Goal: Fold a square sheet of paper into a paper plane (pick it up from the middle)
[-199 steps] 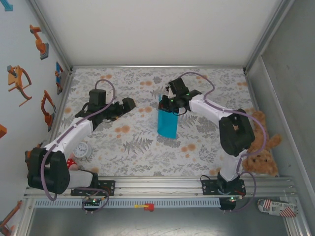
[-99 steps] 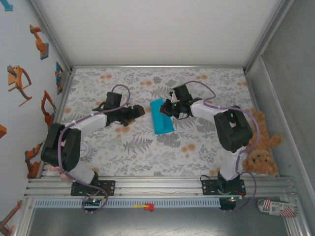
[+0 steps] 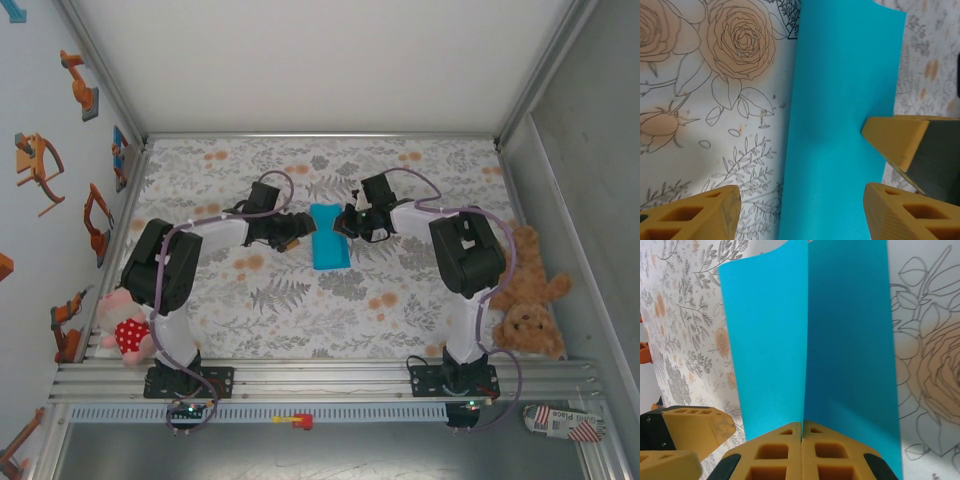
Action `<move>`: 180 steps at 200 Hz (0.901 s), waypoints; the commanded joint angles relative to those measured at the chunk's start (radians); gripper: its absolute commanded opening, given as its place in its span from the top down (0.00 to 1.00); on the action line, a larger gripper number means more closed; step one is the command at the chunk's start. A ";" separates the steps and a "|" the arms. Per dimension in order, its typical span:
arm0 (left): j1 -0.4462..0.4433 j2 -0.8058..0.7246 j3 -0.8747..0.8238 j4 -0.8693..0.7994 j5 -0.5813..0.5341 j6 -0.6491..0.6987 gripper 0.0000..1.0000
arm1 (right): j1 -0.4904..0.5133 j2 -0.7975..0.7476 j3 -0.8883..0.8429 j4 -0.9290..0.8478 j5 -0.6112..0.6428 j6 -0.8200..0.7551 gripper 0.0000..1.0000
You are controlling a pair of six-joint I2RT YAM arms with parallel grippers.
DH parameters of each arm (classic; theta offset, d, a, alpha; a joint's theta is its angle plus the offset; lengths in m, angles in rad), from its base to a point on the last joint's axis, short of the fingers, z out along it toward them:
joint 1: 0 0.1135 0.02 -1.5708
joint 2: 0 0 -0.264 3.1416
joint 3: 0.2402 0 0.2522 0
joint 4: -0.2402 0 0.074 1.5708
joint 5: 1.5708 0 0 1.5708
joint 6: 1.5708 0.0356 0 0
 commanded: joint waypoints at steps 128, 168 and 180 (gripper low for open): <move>-0.128 0.155 0.260 -0.303 -0.271 0.004 0.48 | -0.032 0.044 0.034 -0.017 -0.094 -0.106 1.00; -0.128 0.186 0.278 -0.349 -0.293 0.001 0.52 | -0.039 0.036 0.030 -0.018 -0.092 -0.111 1.00; -0.130 0.203 0.289 -0.375 -0.300 0.003 0.53 | -0.045 0.026 0.027 -0.019 -0.089 -0.108 0.98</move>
